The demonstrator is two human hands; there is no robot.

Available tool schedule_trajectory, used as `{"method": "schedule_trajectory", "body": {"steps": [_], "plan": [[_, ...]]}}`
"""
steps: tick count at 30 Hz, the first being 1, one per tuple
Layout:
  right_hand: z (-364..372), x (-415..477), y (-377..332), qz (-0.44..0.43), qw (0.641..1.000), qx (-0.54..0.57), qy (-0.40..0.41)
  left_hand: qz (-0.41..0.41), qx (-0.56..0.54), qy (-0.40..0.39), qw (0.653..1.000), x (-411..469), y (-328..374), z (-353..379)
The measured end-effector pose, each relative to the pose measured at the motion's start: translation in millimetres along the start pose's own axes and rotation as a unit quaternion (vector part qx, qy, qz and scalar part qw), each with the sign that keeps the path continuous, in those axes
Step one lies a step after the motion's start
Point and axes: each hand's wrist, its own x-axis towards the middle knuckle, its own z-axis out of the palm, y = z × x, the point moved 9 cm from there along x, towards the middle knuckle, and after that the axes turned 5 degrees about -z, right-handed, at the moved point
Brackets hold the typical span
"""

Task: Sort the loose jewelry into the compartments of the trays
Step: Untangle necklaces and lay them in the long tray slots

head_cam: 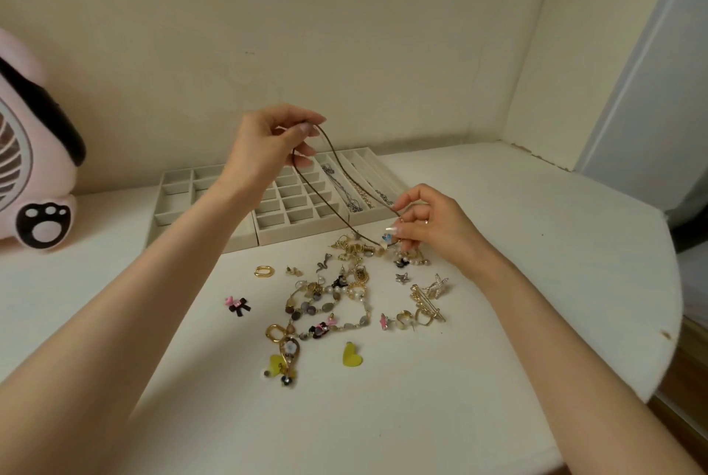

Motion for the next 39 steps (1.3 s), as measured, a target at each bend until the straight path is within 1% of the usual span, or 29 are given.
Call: {"method": "schedule_trajectory", "body": {"steps": [5,8,10,14,17,22,25,29,32,35,39], "plan": [[2.6,0.9,8.7,0.014,0.999,-0.034,-0.004,-0.044,0.039,-0.039,0.997,-2.3,-12.9,10.6],[7.7,-1.2,5.6,0.001,0.993,-0.109,-0.036,-0.062,0.062,-0.057,0.995,-3.6,-20.2,15.0],[13.0,-2.4,2.8,-0.002,0.987,-0.153,-0.059,-0.067,0.072,-0.061,0.993,-3.4,-22.8,15.6],[17.2,-1.8,3.5,0.002,0.980,-0.189,-0.064,-0.067,0.074,-0.061,0.993,-3.0,-22.6,15.6],[20.0,-1.9,5.9,0.002,0.969,-0.238,-0.069,-0.065,0.073,-0.060,0.993,-3.0,-22.2,15.6],[25.4,-0.1,5.5,-0.004,0.954,-0.284,-0.098,-0.066,0.077,-0.063,0.993,-2.3,-24.4,15.3],[22.6,-0.9,4.9,-0.010,0.957,-0.276,-0.091,-0.065,0.085,-0.069,0.992,-1.7,-25.5,15.7],[14.9,-1.6,2.4,-0.008,0.980,-0.186,-0.068,-0.074,0.088,-0.082,0.990,-3.0,-27.2,18.3],[8.9,-1.7,3.3,-0.002,0.989,-0.139,-0.050,-0.078,0.090,-0.089,0.989,-4.3,-27.0,19.9],[8.3,-1.4,5.3,0.003,0.991,-0.132,-0.038,-0.086,0.099,-0.096,0.987,-4.7,-27.5,20.4],[8.3,-0.6,8.6,0.015,0.984,-0.173,-0.026,-0.092,0.118,-0.116,0.982,-4.6,-26.9,19.6]]}}
